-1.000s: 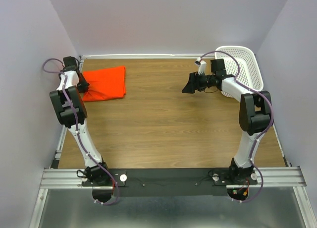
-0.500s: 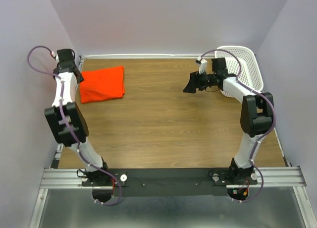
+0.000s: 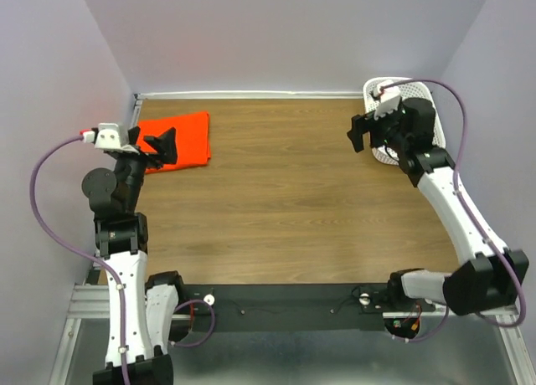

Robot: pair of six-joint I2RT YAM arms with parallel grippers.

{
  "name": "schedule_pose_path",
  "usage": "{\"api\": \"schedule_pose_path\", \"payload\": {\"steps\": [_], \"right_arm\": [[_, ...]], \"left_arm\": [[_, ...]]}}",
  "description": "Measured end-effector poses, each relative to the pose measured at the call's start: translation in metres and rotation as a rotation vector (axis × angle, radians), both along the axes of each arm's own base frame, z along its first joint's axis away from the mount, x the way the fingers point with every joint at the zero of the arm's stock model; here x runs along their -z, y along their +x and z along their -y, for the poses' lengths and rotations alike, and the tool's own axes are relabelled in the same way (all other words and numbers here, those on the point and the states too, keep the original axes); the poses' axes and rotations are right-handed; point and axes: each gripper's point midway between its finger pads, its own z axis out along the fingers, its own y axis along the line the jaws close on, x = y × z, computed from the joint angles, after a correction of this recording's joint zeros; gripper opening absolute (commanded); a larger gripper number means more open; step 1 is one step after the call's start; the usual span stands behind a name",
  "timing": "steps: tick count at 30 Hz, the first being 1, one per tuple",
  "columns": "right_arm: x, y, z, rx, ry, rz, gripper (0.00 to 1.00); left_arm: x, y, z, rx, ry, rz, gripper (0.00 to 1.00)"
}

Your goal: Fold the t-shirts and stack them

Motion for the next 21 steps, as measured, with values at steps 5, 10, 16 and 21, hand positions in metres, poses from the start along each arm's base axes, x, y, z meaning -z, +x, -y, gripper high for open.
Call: {"api": "schedule_pose_path", "payload": {"steps": [5,10,16,21], "right_arm": [[-0.017,-0.033,0.041,0.273,0.100,0.078,1.00],[-0.015,-0.054,0.091,0.575,0.133,0.156,1.00],[-0.006,-0.073,0.118,0.714,0.122,0.197,1.00],[-0.011,-0.080,0.128,0.766,0.121,0.227,1.00]], "left_arm": [[0.033,-0.001,0.035,0.141,0.056,-0.084,0.99],[0.040,-0.019,0.041,0.125,0.088,-0.074,0.99],[0.043,-0.031,0.035,0.082,0.092,-0.047,0.98],[0.051,-0.029,0.032,0.067,0.090,-0.073,0.98]]}}
